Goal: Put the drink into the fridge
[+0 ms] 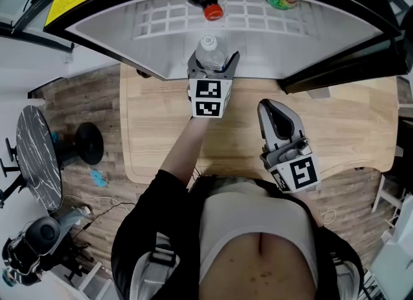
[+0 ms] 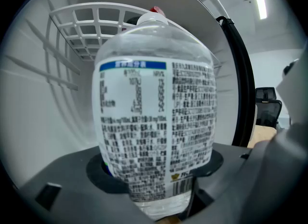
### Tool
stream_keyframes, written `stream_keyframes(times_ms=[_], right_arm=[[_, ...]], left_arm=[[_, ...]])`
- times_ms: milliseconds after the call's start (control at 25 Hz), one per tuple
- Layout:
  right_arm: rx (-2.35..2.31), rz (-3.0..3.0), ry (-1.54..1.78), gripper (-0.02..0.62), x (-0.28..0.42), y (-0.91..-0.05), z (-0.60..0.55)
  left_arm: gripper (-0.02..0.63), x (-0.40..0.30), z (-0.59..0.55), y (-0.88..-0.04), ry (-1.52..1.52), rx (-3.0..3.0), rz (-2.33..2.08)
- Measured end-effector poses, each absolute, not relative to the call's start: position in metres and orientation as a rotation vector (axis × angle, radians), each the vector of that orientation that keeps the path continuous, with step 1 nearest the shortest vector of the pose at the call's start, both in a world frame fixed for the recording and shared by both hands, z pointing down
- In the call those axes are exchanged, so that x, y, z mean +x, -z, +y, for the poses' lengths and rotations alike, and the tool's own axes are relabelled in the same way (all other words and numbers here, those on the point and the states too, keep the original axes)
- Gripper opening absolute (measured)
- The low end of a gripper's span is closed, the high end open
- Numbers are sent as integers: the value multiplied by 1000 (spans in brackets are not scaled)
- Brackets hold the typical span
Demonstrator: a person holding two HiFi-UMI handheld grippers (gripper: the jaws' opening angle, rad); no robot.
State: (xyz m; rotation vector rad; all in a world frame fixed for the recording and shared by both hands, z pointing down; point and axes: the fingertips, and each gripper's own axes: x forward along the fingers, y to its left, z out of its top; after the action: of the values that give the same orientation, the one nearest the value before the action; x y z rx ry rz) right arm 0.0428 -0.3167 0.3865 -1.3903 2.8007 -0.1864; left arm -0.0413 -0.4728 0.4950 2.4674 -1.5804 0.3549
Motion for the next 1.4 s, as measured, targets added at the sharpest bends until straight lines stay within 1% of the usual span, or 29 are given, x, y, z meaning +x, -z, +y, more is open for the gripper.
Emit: stream_keyframes(times_ms=[1400], right_arm=[[-1421, 2802, 212, 37, 46, -391, -319]], left_arm=[[345, -45, -530, -505, -404, 2452, -1628]])
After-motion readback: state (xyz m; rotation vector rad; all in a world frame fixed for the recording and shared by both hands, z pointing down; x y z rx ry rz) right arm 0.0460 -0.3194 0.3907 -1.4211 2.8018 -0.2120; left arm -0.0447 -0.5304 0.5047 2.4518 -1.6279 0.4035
